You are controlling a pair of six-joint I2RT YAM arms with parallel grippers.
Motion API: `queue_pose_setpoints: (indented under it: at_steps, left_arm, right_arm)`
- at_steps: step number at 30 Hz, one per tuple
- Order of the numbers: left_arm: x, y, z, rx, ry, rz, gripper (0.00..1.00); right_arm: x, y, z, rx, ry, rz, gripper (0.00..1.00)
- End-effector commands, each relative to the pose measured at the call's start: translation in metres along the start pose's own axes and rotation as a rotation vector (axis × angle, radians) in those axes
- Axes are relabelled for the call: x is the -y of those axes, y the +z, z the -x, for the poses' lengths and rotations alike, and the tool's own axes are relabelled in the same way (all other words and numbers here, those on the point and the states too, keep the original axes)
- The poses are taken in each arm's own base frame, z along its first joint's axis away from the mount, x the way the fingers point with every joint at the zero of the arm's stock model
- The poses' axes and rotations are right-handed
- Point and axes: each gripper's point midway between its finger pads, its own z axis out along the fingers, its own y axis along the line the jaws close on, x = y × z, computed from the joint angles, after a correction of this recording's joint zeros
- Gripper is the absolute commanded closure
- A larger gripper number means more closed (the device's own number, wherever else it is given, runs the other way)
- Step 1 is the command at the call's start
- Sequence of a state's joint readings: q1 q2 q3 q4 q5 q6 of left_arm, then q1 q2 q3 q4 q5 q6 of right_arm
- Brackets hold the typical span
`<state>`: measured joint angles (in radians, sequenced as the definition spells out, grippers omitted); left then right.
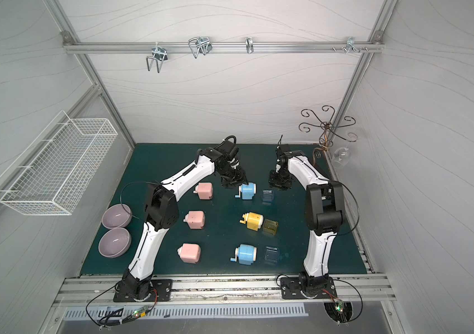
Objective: Put the tray back into the pencil sharpener
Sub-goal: Pick up the container from the center of the board.
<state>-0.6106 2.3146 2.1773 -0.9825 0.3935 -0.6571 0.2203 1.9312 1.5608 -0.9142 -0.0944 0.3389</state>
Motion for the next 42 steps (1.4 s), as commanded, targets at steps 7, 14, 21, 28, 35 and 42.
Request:
queue_pose_setpoints:
  at_steps: [7,14,21,28,35,42]
  left_arm:
    - [-0.001,0.008,0.006,-0.013,0.038,0.011,0.37]
    - [-0.005,0.017,0.011,-0.023,0.034,0.012,0.37]
    - [-0.011,0.024,0.013,-0.033,0.033,0.022,0.40]
    - [-0.013,0.030,0.012,-0.043,0.029,0.021,0.43]
    - [-0.016,0.032,0.011,-0.051,0.027,0.026,0.43]
    - [-0.018,0.034,0.010,-0.058,0.027,0.030,0.43]
  right_arm:
    - [0.015,0.015,-0.004,-0.039,0.000,-0.049,0.60]
    - [0.017,0.018,-0.004,-0.048,0.003,-0.054,0.59]
    - [0.017,0.021,-0.006,-0.061,0.007,-0.052,0.59]
    - [0.018,0.019,-0.009,-0.069,0.010,-0.054,0.59]
    - [0.019,0.019,-0.012,-0.083,0.012,-0.064,0.59]
    - [0.026,0.029,-0.020,-0.122,0.021,-0.089,0.60]
